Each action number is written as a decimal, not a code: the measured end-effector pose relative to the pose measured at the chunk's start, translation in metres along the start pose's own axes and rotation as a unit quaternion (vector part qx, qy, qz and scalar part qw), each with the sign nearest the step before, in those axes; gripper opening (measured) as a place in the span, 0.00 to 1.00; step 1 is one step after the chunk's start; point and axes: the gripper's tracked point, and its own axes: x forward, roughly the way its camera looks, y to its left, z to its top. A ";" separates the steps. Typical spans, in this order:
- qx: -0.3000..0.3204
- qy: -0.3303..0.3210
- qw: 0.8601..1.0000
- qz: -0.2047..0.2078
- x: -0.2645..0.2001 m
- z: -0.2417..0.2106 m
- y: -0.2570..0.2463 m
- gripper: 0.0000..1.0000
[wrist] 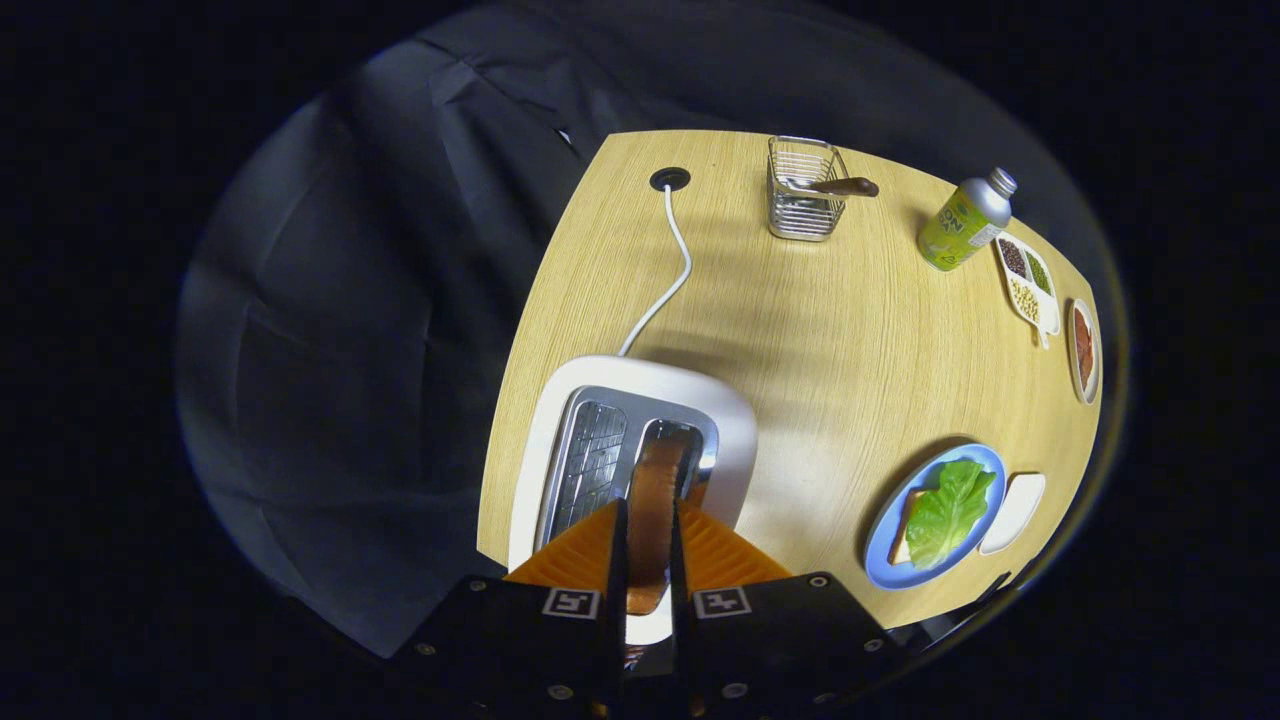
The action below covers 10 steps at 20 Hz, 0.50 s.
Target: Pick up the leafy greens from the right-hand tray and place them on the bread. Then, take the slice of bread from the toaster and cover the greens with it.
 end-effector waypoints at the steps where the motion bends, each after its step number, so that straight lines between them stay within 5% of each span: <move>1: 0.000 -0.002 1.000 0.009 -0.004 -0.001 0.000 0.17; 10: -0.001 -0.046 0.996 0.075 -0.055 -0.003 -0.011 0.13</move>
